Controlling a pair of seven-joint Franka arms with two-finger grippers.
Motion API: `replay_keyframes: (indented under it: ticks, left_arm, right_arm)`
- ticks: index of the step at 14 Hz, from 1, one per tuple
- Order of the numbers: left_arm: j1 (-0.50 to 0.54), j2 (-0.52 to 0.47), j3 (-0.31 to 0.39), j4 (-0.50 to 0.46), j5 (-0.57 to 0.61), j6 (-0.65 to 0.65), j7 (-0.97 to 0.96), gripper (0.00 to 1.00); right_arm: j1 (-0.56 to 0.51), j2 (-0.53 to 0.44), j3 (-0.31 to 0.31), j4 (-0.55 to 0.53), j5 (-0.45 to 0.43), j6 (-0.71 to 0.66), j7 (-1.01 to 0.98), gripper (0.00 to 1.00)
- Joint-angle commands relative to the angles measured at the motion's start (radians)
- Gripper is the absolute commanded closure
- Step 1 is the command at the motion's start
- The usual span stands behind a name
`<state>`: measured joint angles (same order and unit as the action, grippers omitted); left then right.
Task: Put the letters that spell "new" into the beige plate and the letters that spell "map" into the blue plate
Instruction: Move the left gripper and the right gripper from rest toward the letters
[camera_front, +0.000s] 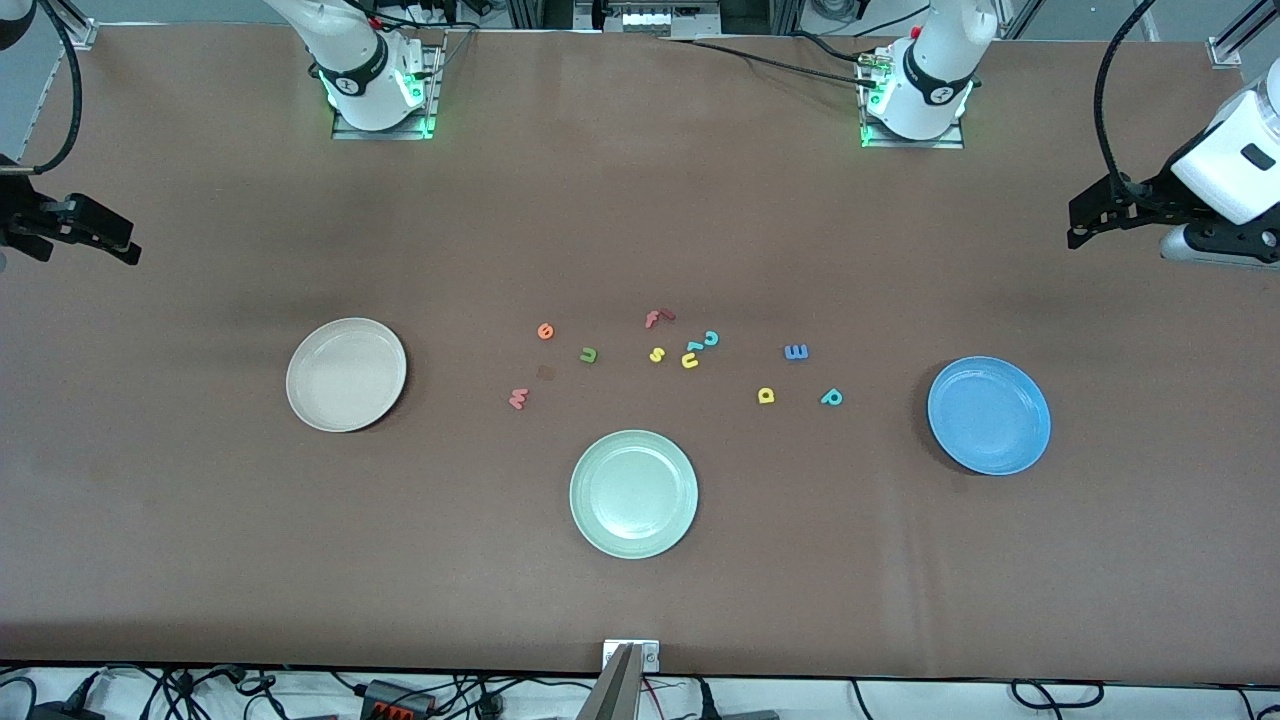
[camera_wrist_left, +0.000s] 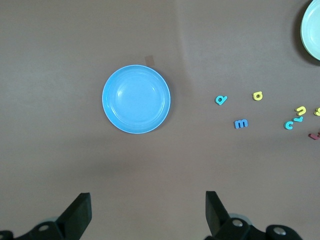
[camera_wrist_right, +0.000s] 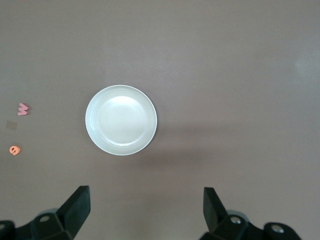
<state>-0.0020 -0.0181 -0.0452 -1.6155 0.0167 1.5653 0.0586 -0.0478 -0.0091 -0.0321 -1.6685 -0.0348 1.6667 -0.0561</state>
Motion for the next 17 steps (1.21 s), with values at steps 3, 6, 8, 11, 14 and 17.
replay_keyframes:
  ticks: [3, 6, 8, 11, 14, 17]
  left_arm:
    - [0.004, 0.003, -0.001, 0.017, -0.003, -0.019, 0.006, 0.0]
    - [0.004, 0.003, -0.001, 0.019, -0.004, -0.019, 0.006, 0.0]
    - [0.004, 0.006, 0.001, 0.017, -0.014, -0.019, -0.006, 0.0]
    - [0.022, 0.032, 0.005, 0.023, -0.052, -0.014, -0.008, 0.0]
    - [0.02, 0.056, -0.002, 0.028, -0.035, -0.021, -0.003, 0.0]
    - [0.008, 0.084, -0.012, 0.026, -0.035, -0.057, -0.008, 0.0]
  right_arm:
    - [-0.017, -0.012, 0.015, -0.019, -0.004, 0.002, -0.001, 0.0]
    - [-0.017, -0.012, 0.015, -0.019, -0.004, 0.001, -0.001, 0.0]
    - [-0.018, -0.012, 0.014, -0.017, -0.004, -0.001, -0.002, 0.0]
    - [-0.018, -0.009, 0.012, -0.019, -0.002, 0.002, -0.002, 0.0]
    - [-0.017, 0.006, 0.014, -0.019, 0.004, 0.007, -0.001, 0.0]
    - [-0.015, 0.026, 0.014, -0.02, 0.006, 0.007, -0.001, 0.0]
